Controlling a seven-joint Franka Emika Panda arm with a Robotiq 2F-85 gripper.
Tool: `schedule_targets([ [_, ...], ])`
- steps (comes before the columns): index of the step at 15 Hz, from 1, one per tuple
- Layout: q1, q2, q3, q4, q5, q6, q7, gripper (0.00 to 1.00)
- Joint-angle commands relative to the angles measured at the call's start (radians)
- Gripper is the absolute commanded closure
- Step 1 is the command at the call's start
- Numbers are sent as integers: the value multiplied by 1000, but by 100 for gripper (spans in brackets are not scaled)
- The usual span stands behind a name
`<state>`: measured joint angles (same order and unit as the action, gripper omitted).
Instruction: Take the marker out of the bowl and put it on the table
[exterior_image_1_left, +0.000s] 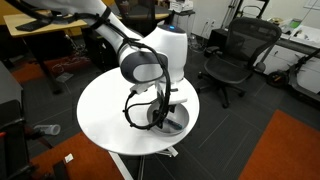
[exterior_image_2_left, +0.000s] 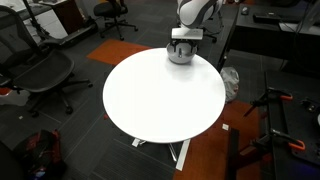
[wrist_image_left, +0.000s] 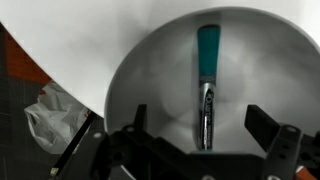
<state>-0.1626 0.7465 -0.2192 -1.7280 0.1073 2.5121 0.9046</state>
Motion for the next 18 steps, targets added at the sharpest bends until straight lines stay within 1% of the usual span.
schedule_targets([
  [1, -3, 40, -5, 57, 31, -31, -16, 0],
  [4, -3, 64, -5, 81, 31, -37, -14, 0],
  [5, -2, 71, -6, 87, 31, -39, -13, 25],
  [6, 0, 78, -7, 95, 29, -41, -13, 28],
  [7, 0, 83, -7, 100, 29, -42, -12, 34],
  [15, -6, 107, -5, 135, 32, -55, -16, 97],
  [16, -7, 105, -4, 131, 34, -53, -15, 100],
  [17, -6, 102, -4, 127, 35, -51, -14, 96],
  [18, -4, 90, -5, 114, 35, -42, -15, 95],
])
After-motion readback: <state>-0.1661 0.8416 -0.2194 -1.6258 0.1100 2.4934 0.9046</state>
